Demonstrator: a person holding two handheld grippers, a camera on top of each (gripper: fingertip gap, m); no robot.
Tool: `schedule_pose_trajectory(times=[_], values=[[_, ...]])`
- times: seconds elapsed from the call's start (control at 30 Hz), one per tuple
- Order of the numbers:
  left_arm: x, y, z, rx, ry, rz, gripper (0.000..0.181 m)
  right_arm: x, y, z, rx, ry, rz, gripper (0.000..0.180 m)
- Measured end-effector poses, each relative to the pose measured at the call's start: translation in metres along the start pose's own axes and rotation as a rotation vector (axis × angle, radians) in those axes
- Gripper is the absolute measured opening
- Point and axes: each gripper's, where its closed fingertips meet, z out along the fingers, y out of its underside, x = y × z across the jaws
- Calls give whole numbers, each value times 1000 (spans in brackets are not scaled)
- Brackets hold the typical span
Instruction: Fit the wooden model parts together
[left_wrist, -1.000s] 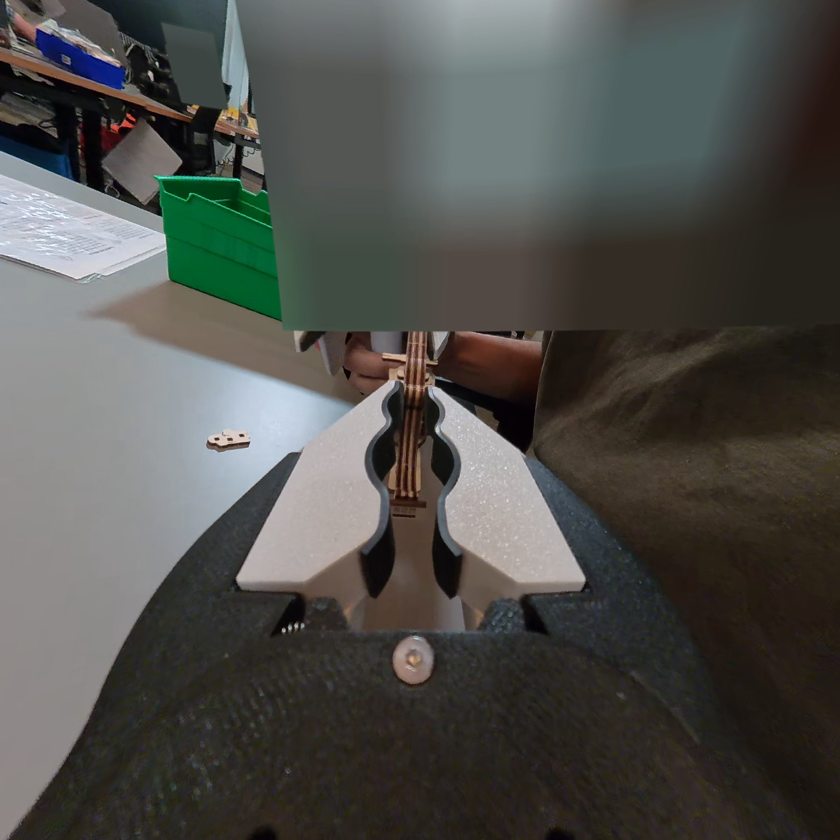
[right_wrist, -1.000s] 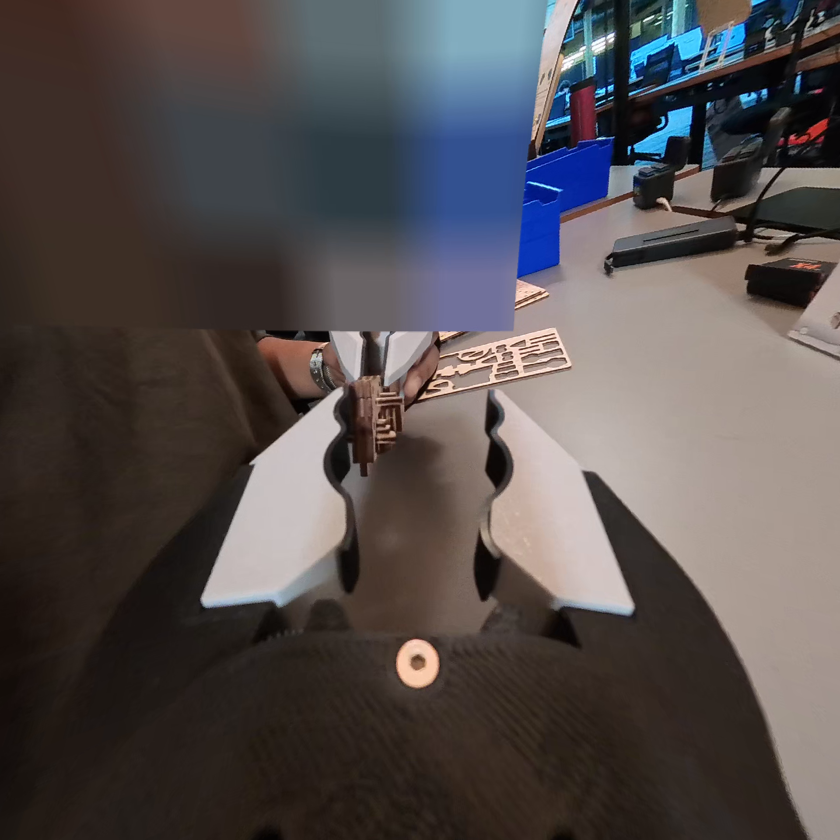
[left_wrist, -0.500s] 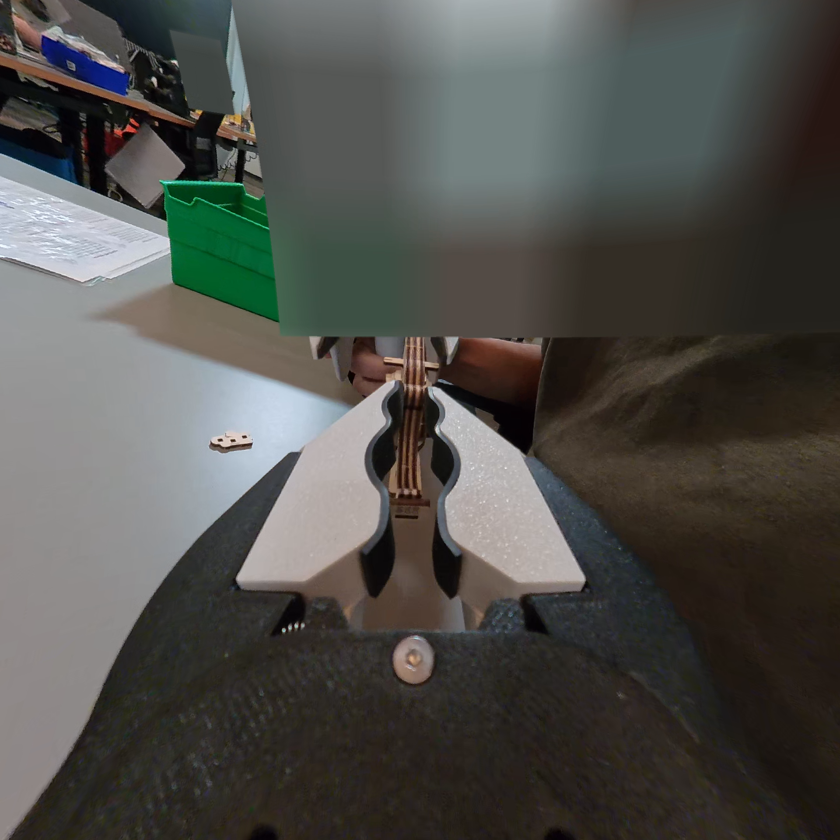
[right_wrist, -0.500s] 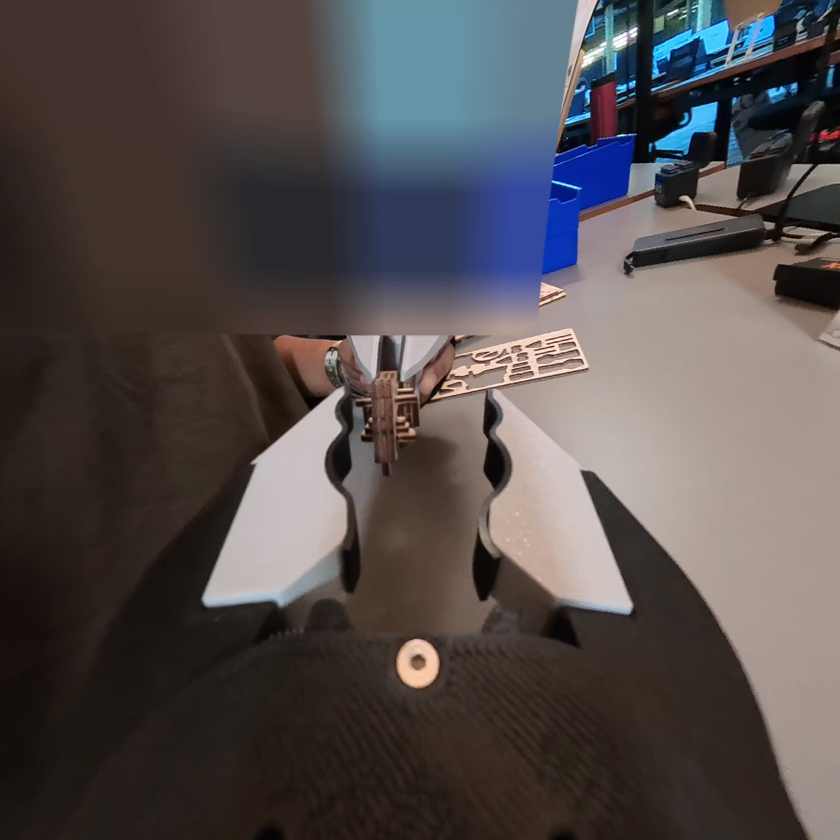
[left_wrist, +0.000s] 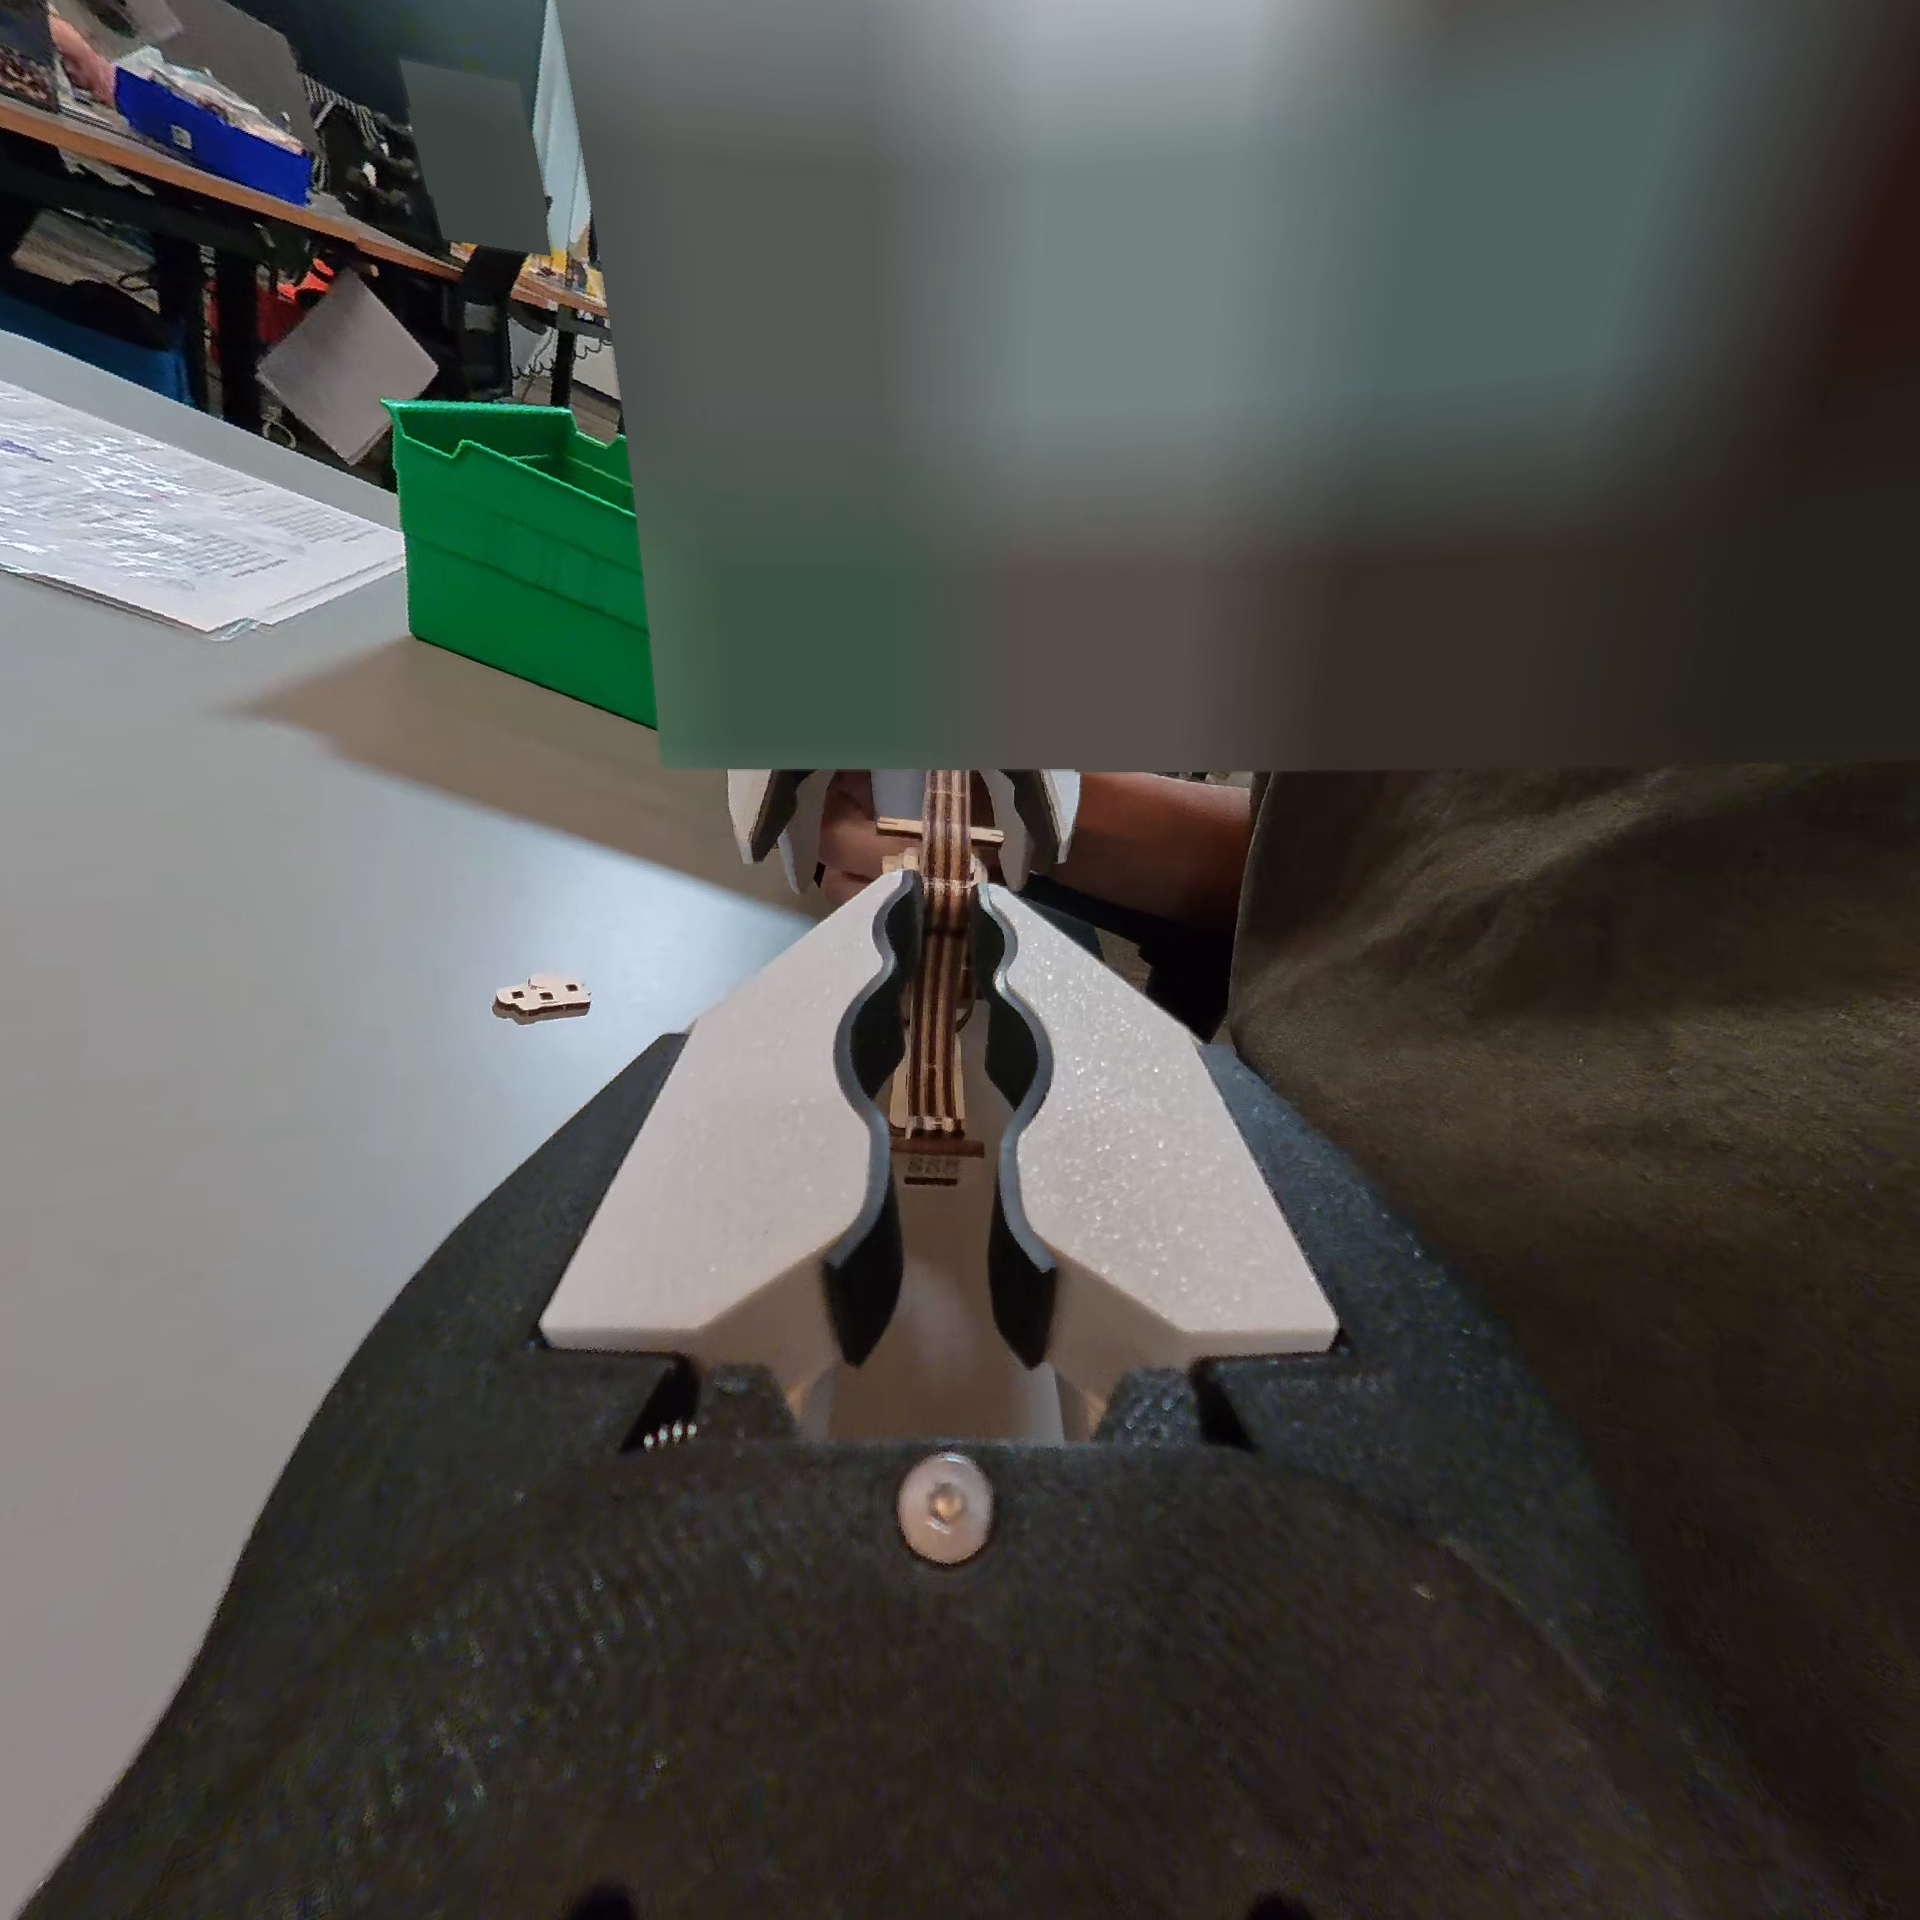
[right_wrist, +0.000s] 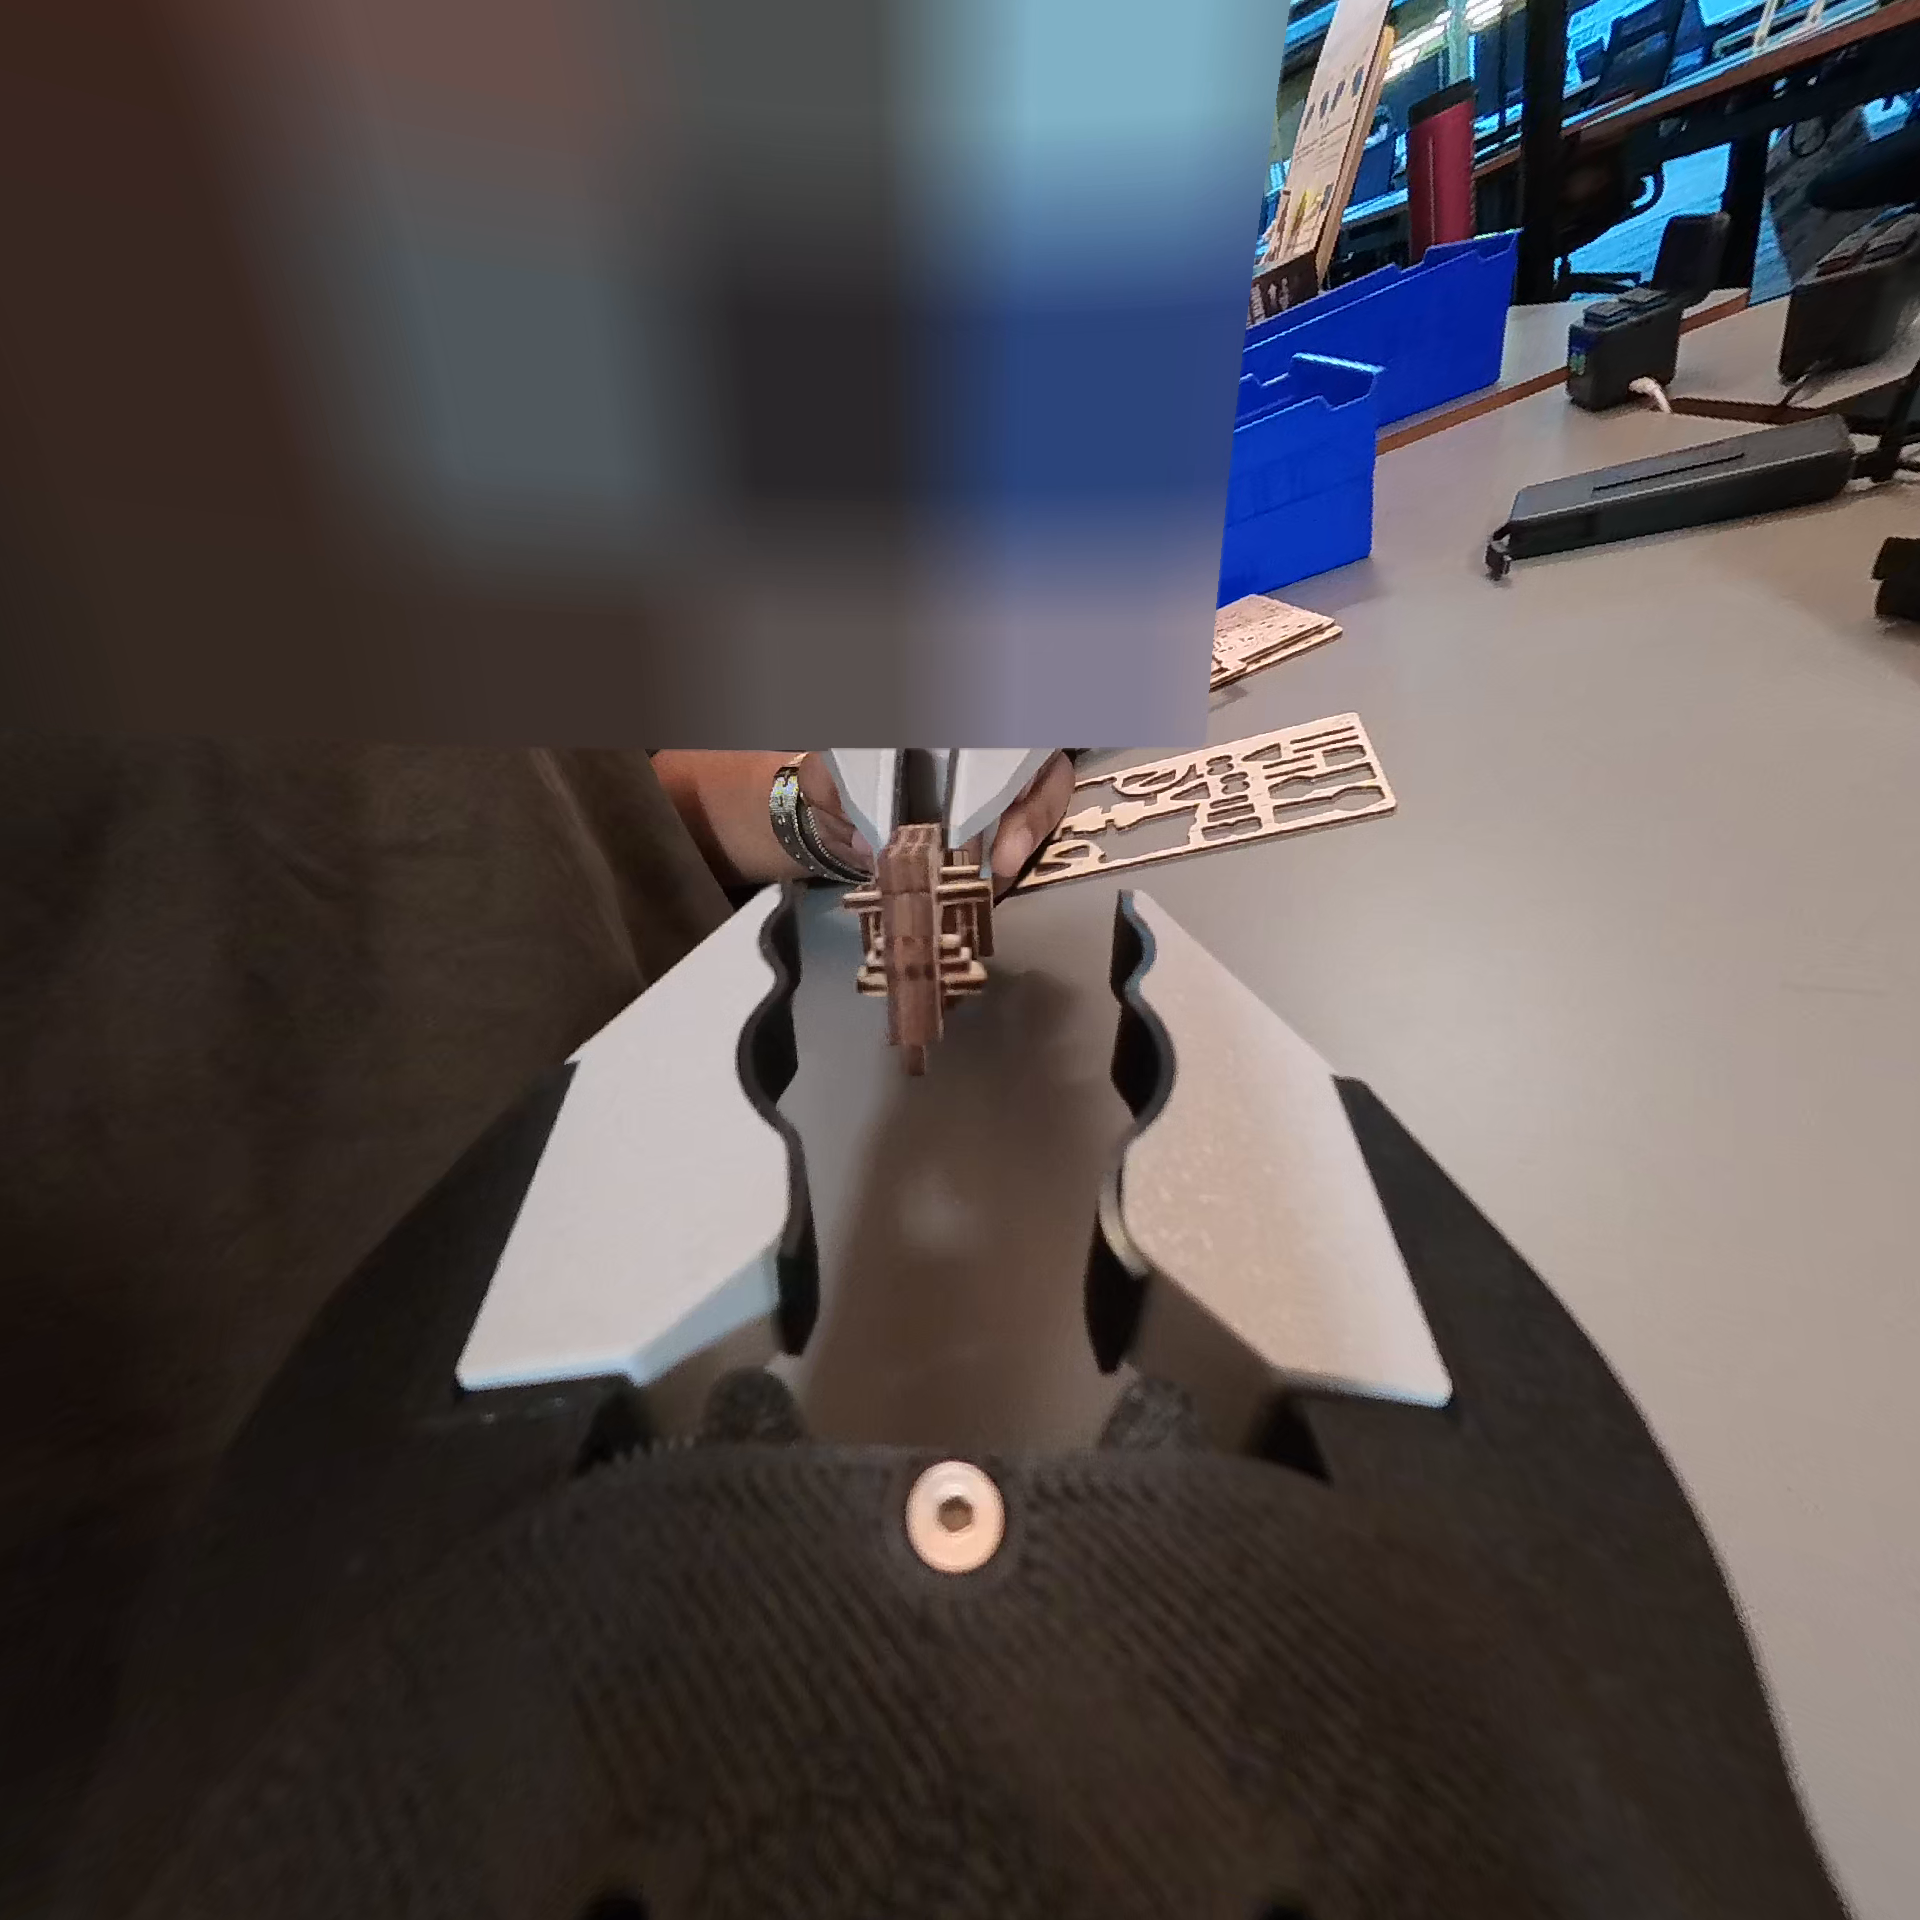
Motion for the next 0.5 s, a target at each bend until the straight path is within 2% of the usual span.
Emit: schedule_pose_trajectory(times=[0.2, 0.5], values=[[-9, 3, 0, -21, -74, 37, 5, 7, -8, -7, 39, 51, -44, 58], [-28, 16, 2, -132, -275, 229, 5, 31, -8, -12, -38, 346, -329, 48]])
